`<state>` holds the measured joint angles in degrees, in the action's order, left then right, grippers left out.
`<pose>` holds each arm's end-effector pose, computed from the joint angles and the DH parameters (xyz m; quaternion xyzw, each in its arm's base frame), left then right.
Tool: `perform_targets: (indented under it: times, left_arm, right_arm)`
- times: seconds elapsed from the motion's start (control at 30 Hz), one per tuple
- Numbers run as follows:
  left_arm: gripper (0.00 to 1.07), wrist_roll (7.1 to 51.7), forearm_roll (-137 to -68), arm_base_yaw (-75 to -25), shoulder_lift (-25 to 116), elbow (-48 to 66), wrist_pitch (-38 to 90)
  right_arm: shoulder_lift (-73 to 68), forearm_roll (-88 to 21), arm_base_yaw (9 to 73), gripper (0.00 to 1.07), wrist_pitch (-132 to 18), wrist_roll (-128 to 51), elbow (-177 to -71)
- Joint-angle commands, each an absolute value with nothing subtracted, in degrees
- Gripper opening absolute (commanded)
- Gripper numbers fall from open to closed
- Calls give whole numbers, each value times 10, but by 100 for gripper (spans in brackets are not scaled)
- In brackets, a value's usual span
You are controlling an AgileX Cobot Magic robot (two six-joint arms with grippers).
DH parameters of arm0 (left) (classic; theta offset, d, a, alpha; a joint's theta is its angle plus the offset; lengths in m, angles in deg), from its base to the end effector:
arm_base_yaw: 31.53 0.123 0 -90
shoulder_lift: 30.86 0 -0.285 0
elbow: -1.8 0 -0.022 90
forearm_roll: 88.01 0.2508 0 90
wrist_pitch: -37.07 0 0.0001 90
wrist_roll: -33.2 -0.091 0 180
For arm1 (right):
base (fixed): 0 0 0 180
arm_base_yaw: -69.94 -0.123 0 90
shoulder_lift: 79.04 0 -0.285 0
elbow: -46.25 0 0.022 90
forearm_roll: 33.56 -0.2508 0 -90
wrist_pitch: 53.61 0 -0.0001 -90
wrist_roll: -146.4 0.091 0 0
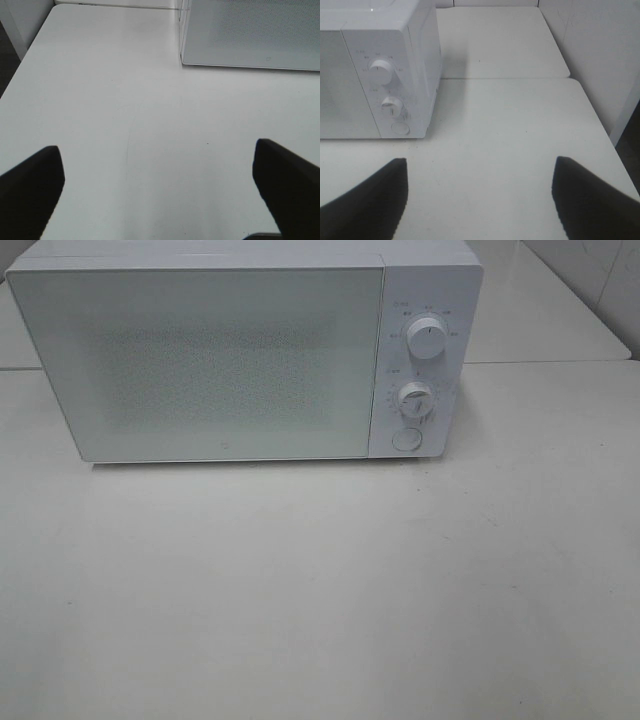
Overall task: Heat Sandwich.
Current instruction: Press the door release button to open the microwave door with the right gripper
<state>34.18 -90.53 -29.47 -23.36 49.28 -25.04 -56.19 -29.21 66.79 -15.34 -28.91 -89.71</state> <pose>-0.0087 -0.0039 0.2807 -0.0213 0.8526 -0.0170 0.5219 0.0473 -0.0017 0.3286 0.0013 0.7937 0.0048 0.6083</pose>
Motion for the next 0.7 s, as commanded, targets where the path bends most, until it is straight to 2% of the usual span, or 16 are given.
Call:
perform_targets:
  times: [0.03, 0.7]
  left_arm:
    - [98, 341, -905, -295, -243, 494, -242]
    - [98, 341, -905, -295, -243, 494, -242]
  right_arm:
    - [-527, -288, 671, 76, -220, -294, -901]
    - [-305, -289, 671, 76, -412, -292, -901]
